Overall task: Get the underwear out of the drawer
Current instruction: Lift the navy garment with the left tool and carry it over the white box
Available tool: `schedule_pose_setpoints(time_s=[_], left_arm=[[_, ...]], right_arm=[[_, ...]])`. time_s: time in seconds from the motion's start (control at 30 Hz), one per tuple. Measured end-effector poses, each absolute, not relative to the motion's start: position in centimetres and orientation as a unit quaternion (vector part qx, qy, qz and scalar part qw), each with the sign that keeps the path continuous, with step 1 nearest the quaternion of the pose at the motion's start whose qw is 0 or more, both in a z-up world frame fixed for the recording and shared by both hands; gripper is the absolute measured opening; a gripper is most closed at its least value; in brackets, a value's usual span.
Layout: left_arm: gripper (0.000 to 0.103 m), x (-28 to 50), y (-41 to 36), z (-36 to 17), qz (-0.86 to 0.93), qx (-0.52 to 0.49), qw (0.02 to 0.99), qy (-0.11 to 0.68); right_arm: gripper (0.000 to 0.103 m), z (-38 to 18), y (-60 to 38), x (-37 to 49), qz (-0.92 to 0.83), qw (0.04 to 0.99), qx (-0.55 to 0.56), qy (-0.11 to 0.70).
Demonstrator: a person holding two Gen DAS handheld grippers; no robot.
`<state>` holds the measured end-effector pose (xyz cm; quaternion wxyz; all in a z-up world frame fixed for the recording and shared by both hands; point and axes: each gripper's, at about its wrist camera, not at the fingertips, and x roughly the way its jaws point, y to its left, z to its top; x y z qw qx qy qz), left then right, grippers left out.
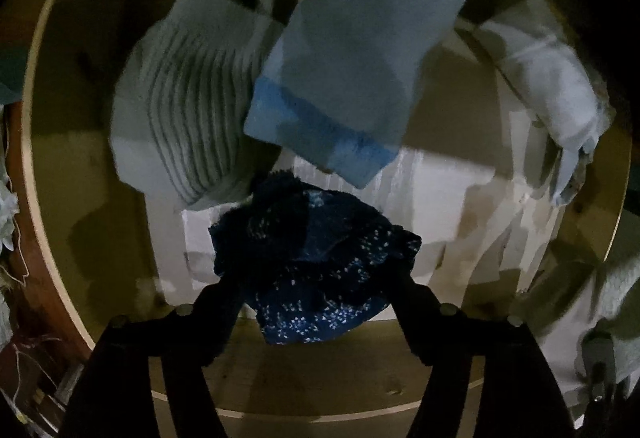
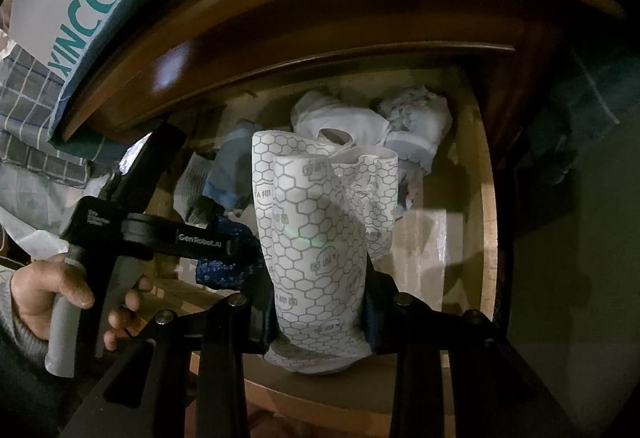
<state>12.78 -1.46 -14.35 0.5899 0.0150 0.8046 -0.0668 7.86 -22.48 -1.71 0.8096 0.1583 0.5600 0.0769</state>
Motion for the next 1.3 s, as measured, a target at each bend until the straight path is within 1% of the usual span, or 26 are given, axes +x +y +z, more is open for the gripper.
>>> schedule_pose_setpoints(time_s=[0.13, 0.3, 0.37, 0.43, 0.5, 0.63, 0.73, 1.1, 1.3], left_arm=[[0.076, 13.3, -1.3, -15.4, -0.058, 0.006, 0.575, 0.816], [0.075, 14.1, -1.0, -15.7, -0.060, 0.012, 0.579, 0.813], [0.069, 13.3, -2.1, -16.0, -0.062, 0.015, 0.586, 0.808], [0.050, 13.1, -2.2, -15.1, -0.065, 0.007, 0.594, 0.801], [0.043, 13.0, -2.1, -14.7, -0.074, -0.002, 0.597, 0.799], [0.034, 12.7, -1.9, -13.5, -0.073, 0.004, 0.615, 0.785], [0.032, 12.2, -1.8, -12.2, -0.080, 0.009, 0.631, 0.772], [0.032, 10.3, -0.2, -5.6, -0.116, -0.008, 0.689, 0.715], [0.032, 8.8, 0.3, -1.7, -0.132, 0.020, 0.723, 0.678]], right_arm=[[0.031, -1.8, -22.4, 8.0, 0.076, 0.808, 0.157, 0.563], [0.031, -1.9, -22.4, 8.0, 0.075, 0.807, 0.159, 0.564], [0.031, -1.8, -22.4, 8.0, 0.075, 0.807, 0.157, 0.564], [0.031, -1.9, -22.4, 8.1, 0.074, 0.807, 0.158, 0.565], [0.031, -1.8, -22.4, 8.1, 0.073, 0.807, 0.157, 0.564], [0.031, -1.8, -22.4, 8.1, 0.070, 0.808, 0.159, 0.564], [0.031, -1.9, -22.4, 8.0, 0.067, 0.808, 0.161, 0.563], [0.029, -2.3, -21.5, 8.2, 0.052, 0.811, 0.136, 0.567], [0.028, -2.5, -21.6, 8.2, 0.041, 0.815, 0.124, 0.564]])
